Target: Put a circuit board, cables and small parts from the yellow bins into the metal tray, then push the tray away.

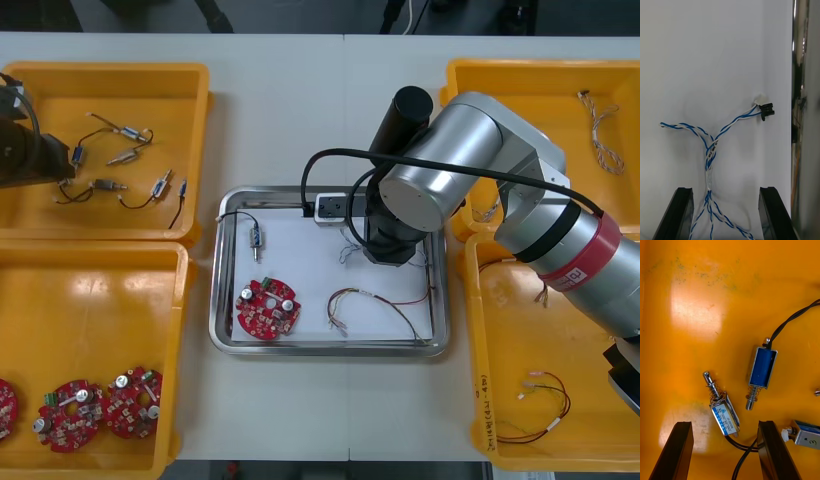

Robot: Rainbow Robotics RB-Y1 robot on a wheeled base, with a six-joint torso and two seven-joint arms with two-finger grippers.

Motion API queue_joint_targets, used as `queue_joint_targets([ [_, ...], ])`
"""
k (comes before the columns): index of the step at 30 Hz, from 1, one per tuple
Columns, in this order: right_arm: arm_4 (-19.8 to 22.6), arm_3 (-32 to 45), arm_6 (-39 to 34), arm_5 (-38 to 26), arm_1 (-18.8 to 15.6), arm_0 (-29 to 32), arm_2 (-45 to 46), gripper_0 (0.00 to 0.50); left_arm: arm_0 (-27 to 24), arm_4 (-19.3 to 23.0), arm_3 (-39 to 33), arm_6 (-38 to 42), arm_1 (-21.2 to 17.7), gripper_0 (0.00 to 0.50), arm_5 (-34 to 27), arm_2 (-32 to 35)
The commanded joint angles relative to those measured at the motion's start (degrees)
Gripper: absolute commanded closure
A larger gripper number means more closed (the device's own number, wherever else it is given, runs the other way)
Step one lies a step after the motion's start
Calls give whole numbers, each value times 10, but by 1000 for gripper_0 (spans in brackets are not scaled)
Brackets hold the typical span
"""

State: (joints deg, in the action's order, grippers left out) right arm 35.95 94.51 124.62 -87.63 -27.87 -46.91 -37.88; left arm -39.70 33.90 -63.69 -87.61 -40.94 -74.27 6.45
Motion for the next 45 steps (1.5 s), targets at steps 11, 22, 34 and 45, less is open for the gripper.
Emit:
queue_joint_targets([
  [11, 70, 120, -57, -189, -14, -40, 88, 0, -25, -3, 28, -85, -19, 0, 50, -30],
  [22, 131, 242, -238, -224, -79, -49, 124, 0, -18, 4, 28, -91, -19, 7, 59, -38],
  [34, 250, 268, -490, -224, -134, -44, 247, 0, -10, 12, 28, -94, -19, 500, 68, -40],
  [45, 344, 270, -656, -224, -242, 10, 345, 0, -9, 18, 10, -105, -19, 500, 22, -14],
])
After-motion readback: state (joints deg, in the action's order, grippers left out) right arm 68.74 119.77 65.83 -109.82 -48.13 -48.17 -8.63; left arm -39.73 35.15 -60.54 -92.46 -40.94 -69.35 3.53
